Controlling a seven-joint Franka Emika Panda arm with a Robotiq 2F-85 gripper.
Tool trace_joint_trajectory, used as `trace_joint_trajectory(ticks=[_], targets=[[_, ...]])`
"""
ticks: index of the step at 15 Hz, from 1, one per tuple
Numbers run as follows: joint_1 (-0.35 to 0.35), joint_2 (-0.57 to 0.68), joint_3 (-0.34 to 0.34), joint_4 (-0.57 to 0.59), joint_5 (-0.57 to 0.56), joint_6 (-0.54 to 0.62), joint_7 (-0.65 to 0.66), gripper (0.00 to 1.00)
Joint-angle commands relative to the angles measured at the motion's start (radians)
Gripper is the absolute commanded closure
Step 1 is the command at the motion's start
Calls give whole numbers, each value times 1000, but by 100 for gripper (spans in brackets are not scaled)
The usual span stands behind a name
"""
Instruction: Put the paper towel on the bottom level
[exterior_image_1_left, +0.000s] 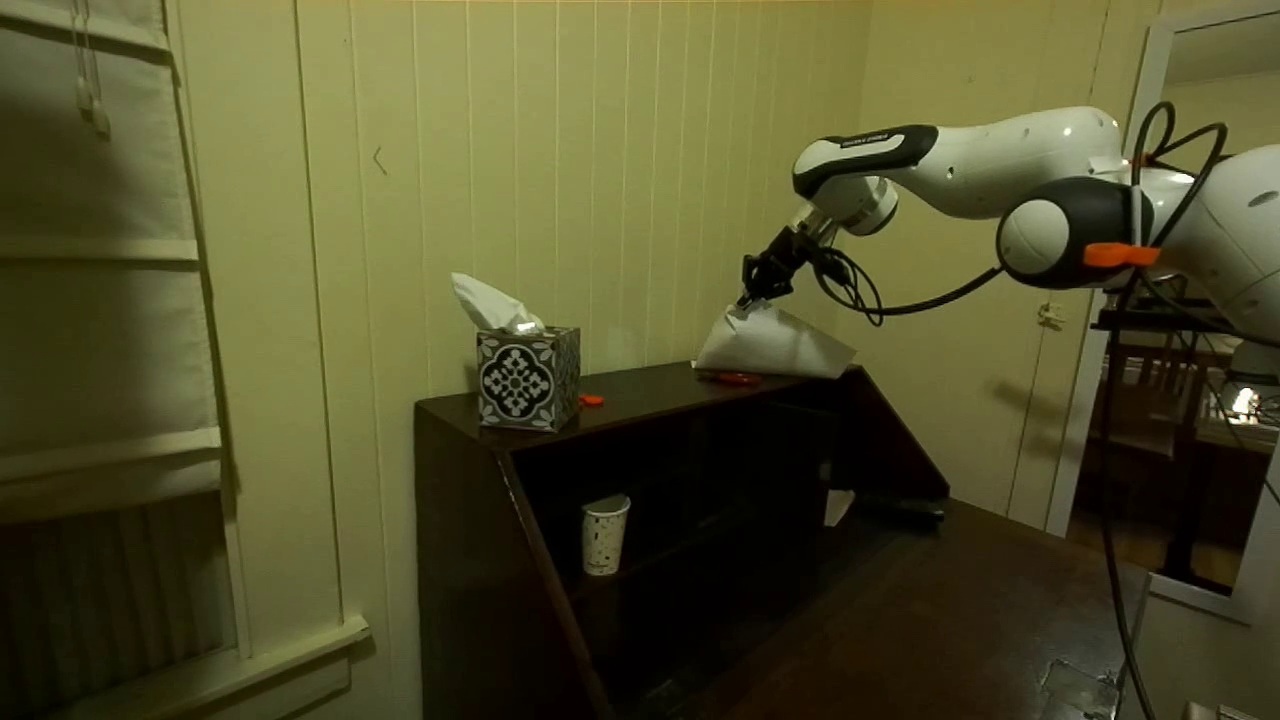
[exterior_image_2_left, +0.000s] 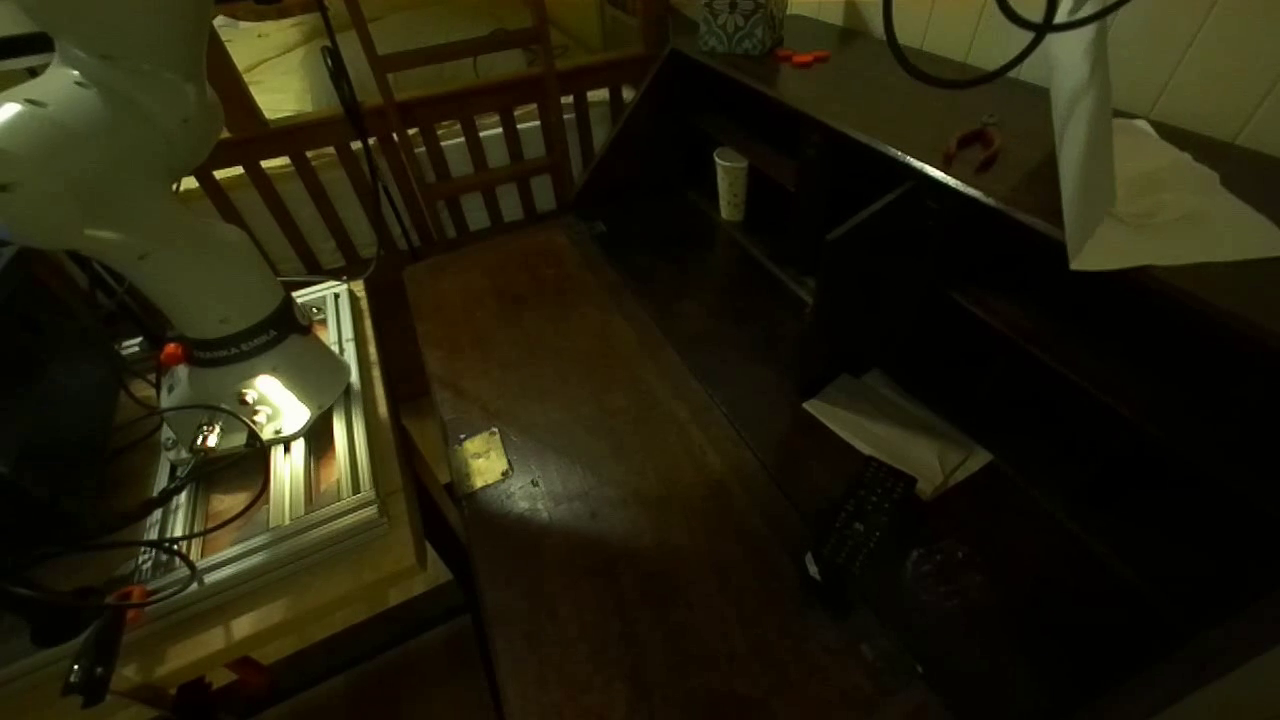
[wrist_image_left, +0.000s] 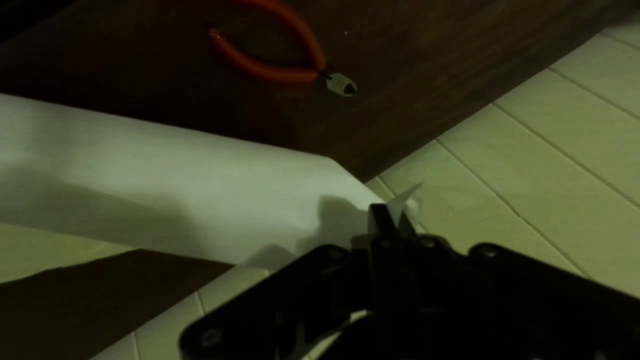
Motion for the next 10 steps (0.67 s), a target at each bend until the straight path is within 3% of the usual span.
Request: trace_joint_trajectory(ticks=[1, 10], targets=[[7, -12, -18, 39, -43, -39, -9, 100], [34, -66, -45, 83, -107, -60, -17, 100]])
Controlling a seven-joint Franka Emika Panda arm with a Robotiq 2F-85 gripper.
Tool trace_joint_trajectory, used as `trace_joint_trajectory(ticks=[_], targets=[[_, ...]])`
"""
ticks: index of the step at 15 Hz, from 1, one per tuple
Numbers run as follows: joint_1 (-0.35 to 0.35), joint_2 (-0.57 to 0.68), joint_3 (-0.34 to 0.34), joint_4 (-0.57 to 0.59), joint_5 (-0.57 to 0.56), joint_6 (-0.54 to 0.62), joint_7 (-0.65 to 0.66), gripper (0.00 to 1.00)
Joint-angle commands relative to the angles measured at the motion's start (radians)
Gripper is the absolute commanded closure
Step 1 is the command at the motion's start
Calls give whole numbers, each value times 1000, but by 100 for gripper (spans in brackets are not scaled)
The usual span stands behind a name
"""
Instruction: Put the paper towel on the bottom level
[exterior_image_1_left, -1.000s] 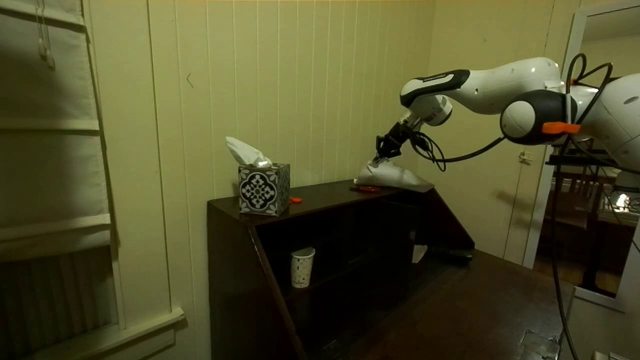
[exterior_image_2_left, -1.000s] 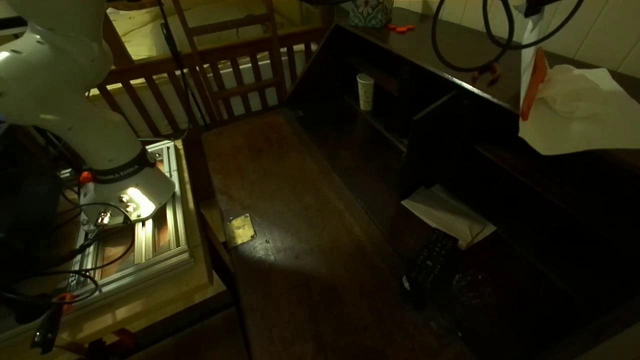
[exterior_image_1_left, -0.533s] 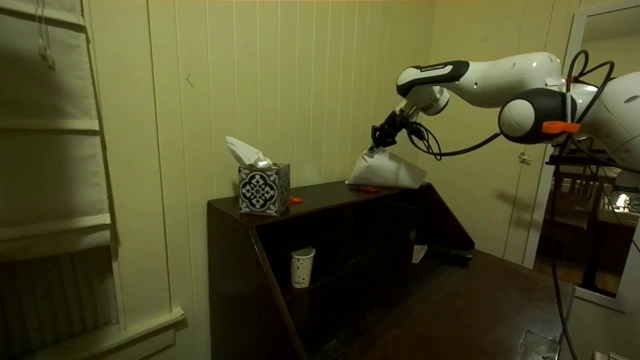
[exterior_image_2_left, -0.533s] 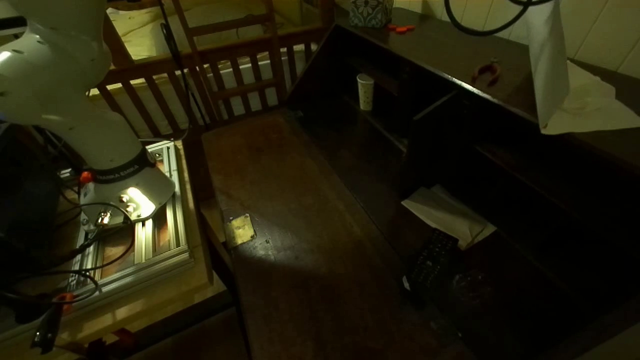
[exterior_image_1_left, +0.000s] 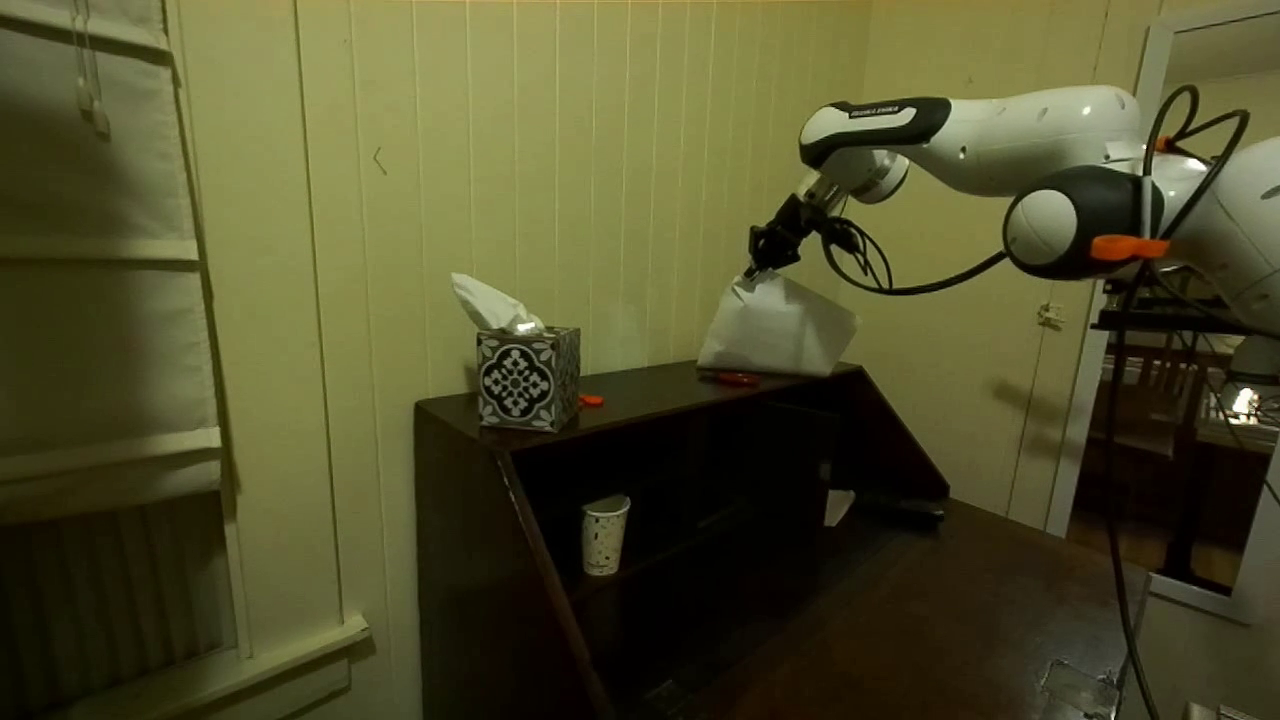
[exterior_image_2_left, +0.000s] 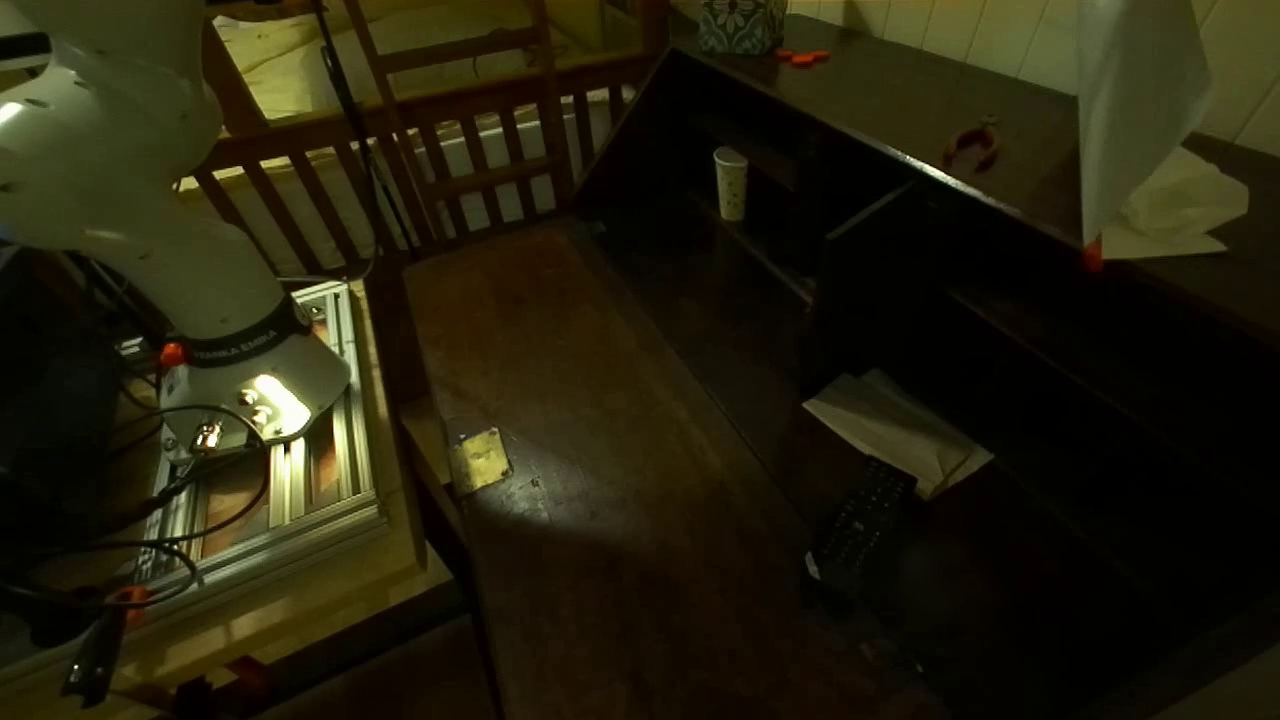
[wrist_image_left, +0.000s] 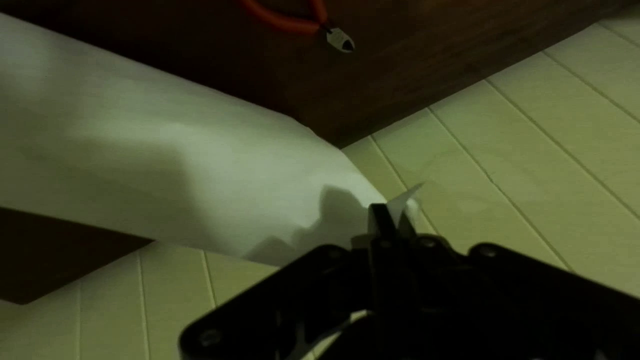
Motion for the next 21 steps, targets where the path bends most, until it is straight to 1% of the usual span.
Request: trace_joint_trajectory(ticks=[1, 7, 10, 12, 16, 21], targets=[[26, -35, -20, 17, -53, -28, -6, 100], [49, -69, -23, 17, -92, -23, -19, 100], [49, -101, -17, -5, -84, -61, -15, 100], [40, -154, -10, -51, -65, -129, -13, 100], [-14, -307, 13, -209, 18, -358, -57, 100], [-91, -475, -9, -392, 106, -618, -83, 100]])
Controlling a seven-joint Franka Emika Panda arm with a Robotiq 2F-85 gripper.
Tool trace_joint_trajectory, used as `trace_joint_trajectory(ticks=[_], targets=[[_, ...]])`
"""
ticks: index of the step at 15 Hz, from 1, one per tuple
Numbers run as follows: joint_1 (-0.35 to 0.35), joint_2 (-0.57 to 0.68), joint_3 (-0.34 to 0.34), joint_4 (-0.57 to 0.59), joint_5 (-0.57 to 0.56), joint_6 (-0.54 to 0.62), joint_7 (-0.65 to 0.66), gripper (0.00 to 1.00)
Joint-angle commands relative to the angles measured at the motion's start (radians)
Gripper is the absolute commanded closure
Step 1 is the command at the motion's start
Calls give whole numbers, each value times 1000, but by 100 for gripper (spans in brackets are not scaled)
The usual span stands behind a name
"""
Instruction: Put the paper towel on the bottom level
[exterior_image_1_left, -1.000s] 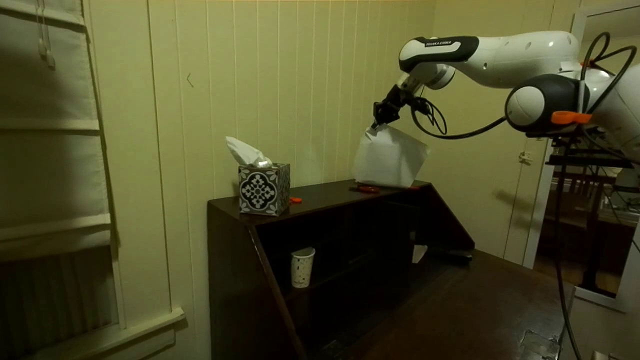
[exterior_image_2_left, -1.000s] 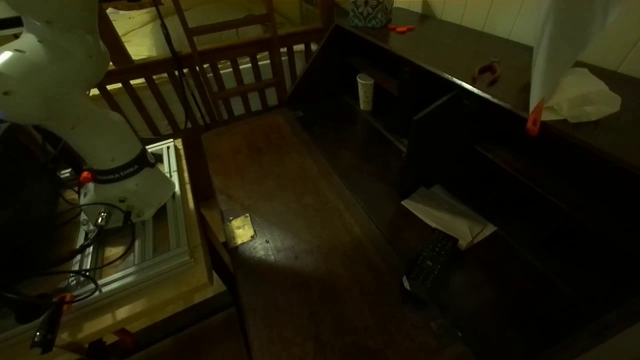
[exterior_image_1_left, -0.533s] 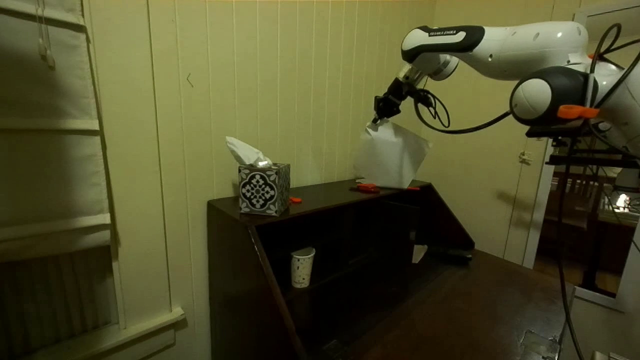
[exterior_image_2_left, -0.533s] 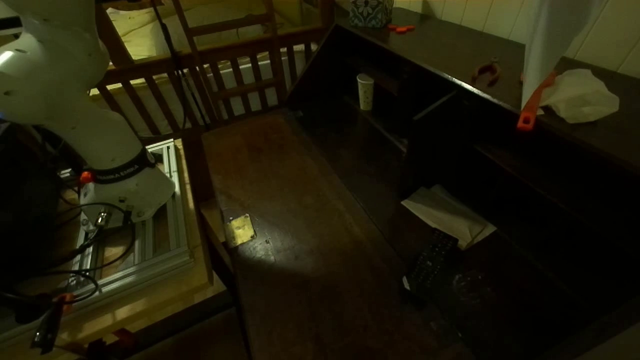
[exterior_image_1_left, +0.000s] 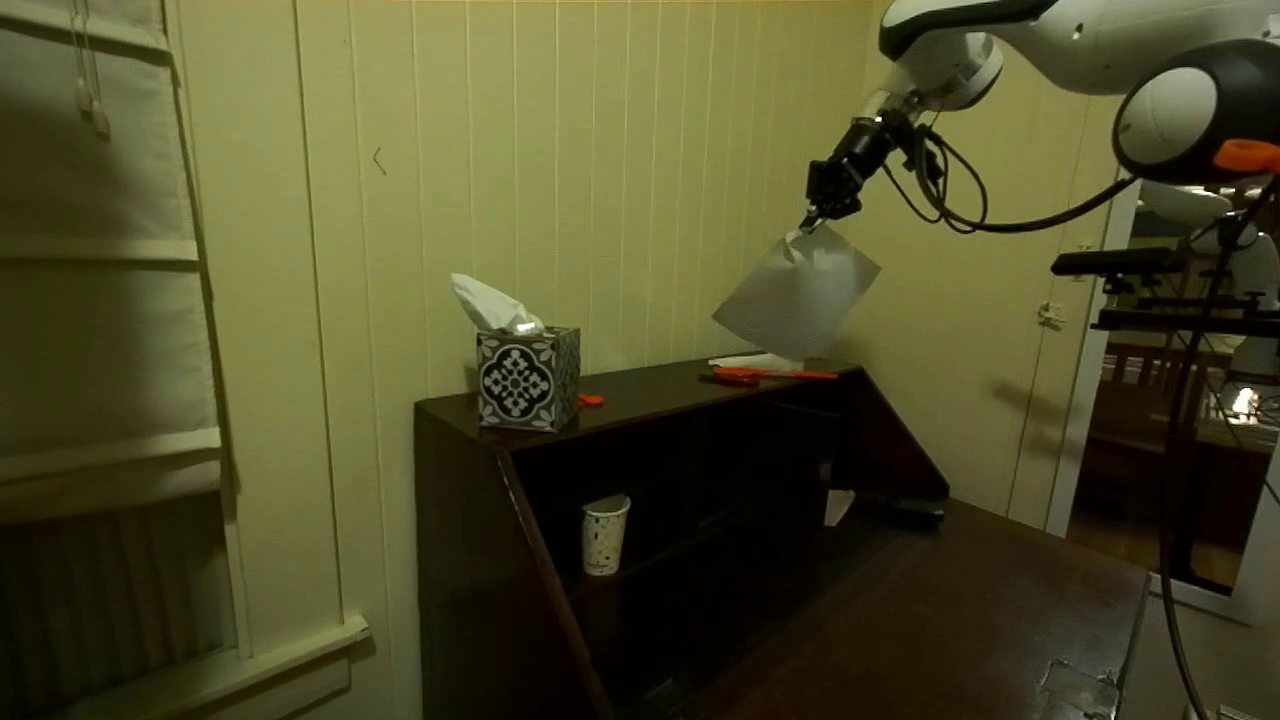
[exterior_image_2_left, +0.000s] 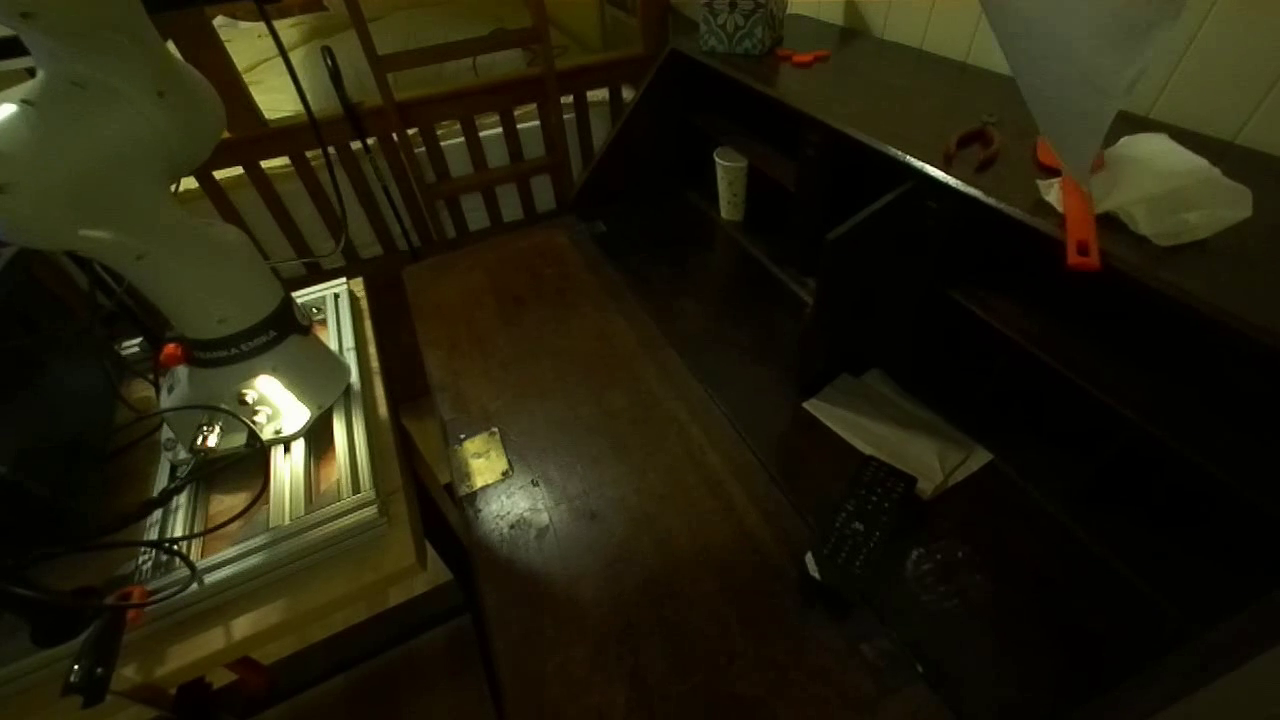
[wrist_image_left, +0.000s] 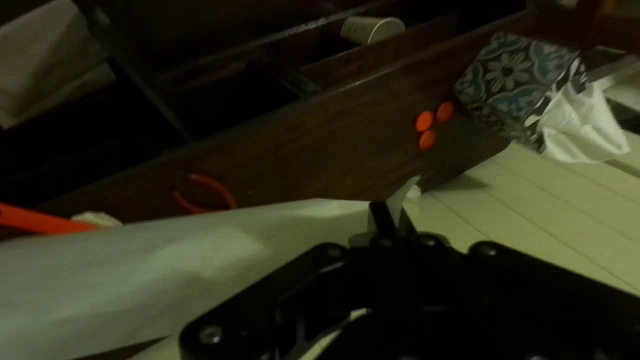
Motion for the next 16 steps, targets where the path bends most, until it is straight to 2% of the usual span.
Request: trace_joint_trajectory(ticks=[1, 5, 9, 10, 11, 12, 16], targets=[[-54, -161, -9, -209, 61, -142, -47, 100], [-108, -233, -27, -330, 59, -324, -128, 100], [-129, -262, -34, -485, -14, -457, -343, 100], [-96, -251, -80, -504, -21, -496, -392, 100], [-97, -236, -89, -516, -29, -538, -429, 100], [-82, -215, -98, -443, -4, -495, -355, 99], [-79, -211, -114, -500, -9, -527, -415, 99]])
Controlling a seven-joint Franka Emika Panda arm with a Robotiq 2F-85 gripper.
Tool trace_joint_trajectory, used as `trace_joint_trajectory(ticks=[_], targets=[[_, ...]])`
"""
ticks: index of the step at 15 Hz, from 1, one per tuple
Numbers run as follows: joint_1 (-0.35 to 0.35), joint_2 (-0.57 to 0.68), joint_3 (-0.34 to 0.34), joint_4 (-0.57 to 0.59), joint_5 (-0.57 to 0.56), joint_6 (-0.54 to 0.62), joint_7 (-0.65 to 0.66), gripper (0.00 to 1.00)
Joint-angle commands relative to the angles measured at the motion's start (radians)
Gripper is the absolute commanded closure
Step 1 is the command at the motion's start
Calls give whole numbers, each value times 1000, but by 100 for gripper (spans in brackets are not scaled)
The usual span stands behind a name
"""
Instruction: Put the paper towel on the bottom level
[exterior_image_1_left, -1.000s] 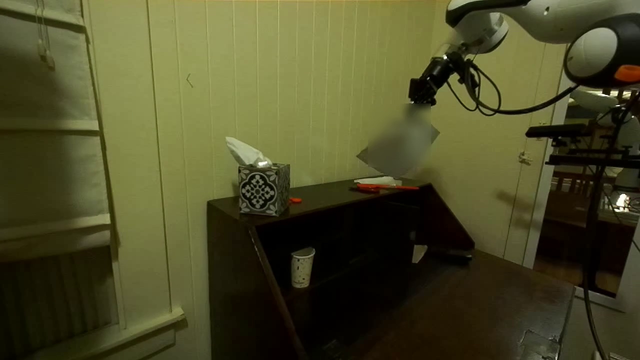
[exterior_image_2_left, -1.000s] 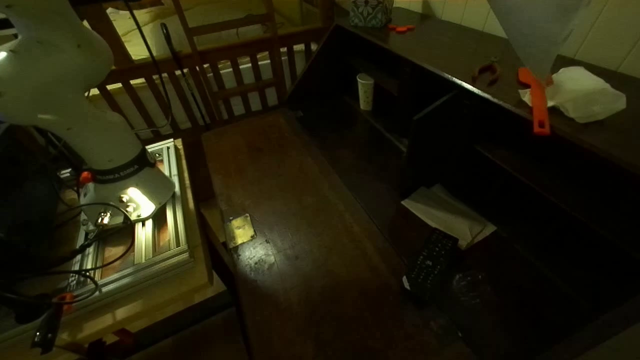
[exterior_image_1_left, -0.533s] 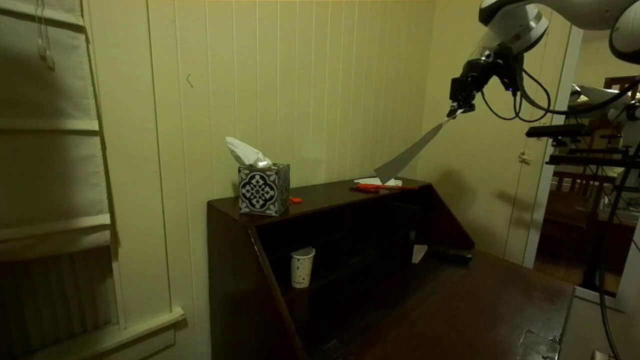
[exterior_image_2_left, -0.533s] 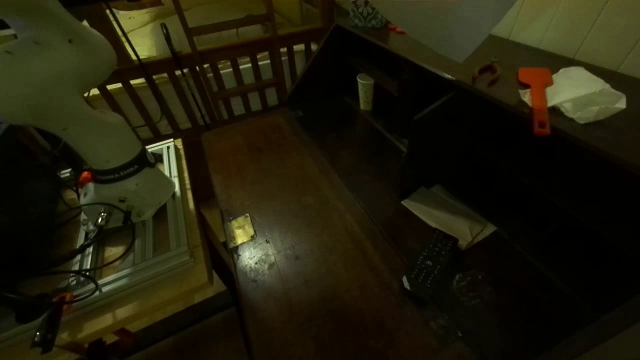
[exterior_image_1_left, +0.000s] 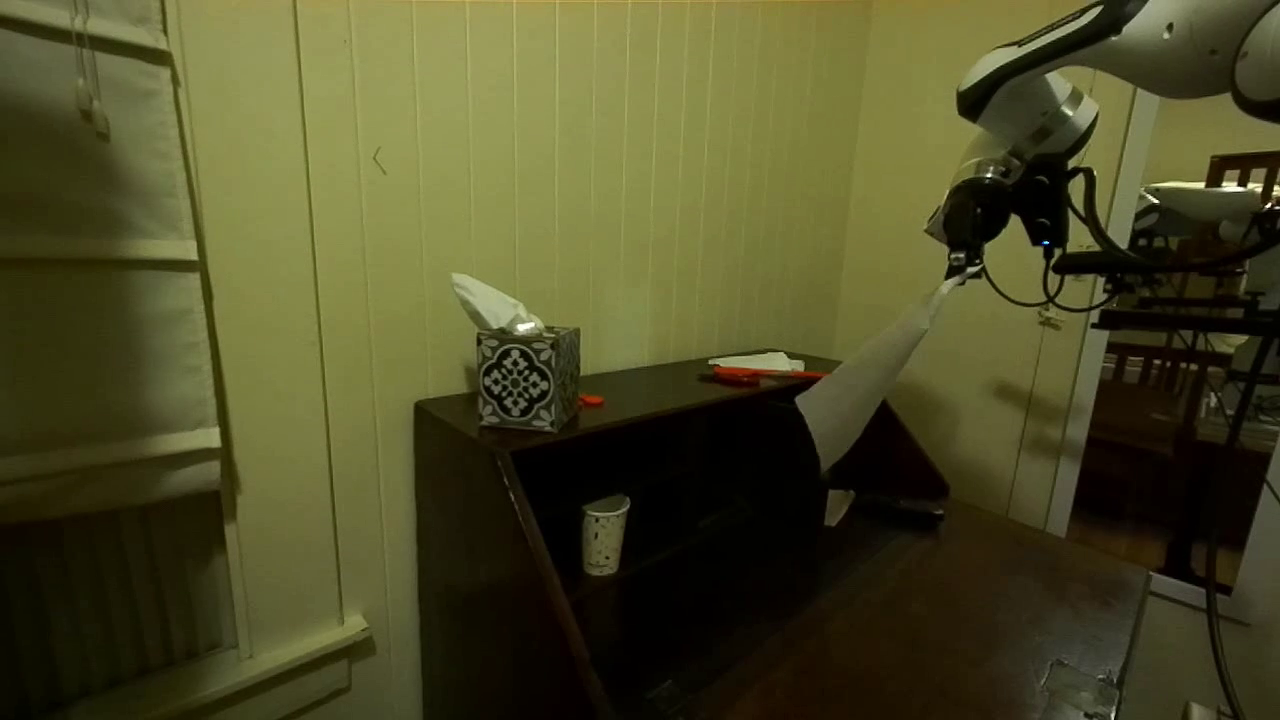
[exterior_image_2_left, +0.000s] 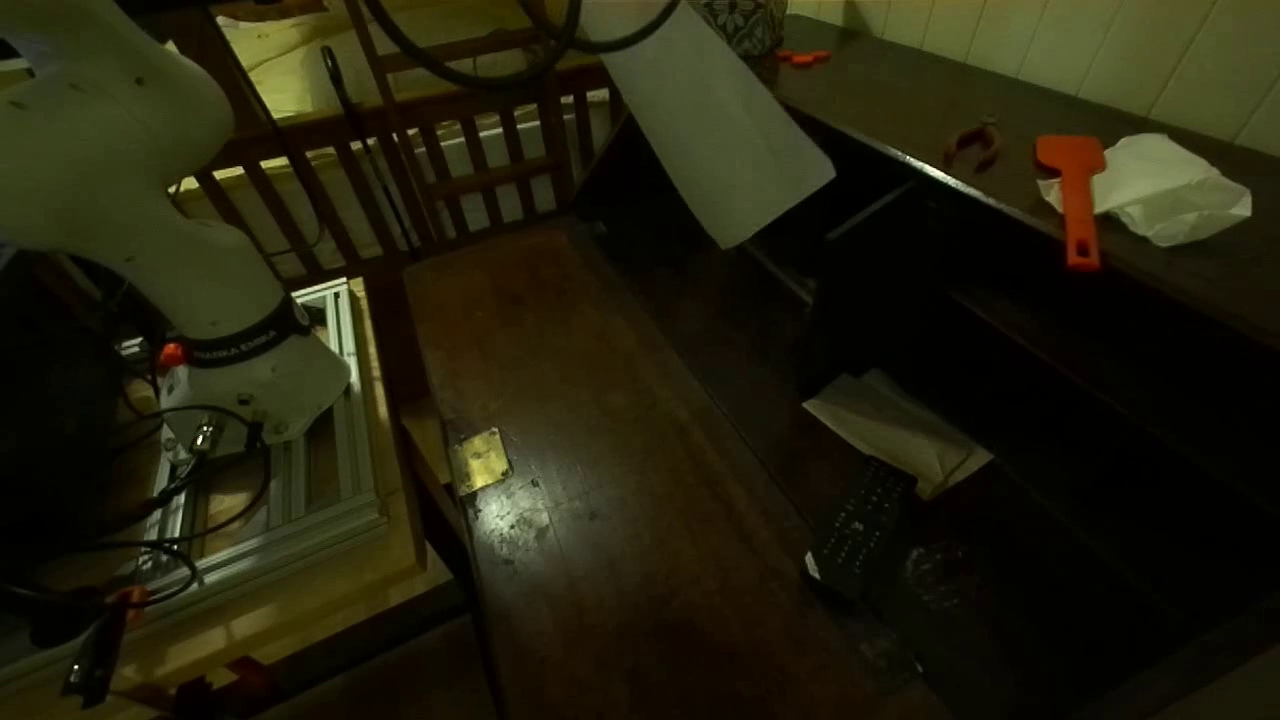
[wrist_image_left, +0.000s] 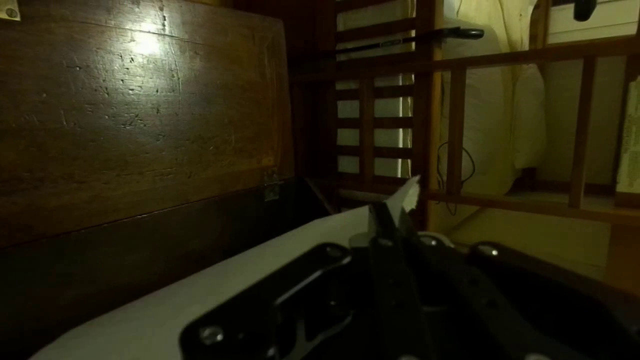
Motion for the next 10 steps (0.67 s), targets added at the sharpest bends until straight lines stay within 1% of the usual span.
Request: trace_joint_trajectory(ticks=[1, 3, 6, 8, 10], targets=[[34, 3, -36, 6, 4, -6, -2, 100], [65, 18, -23, -7, -32, -28, -64, 100], [126, -3, 2, -102, -91, -30, -168, 100], [168, 4, 18, -145, -143, -30, -237, 100], [207, 8, 33, -193, -195, -1, -306, 100]])
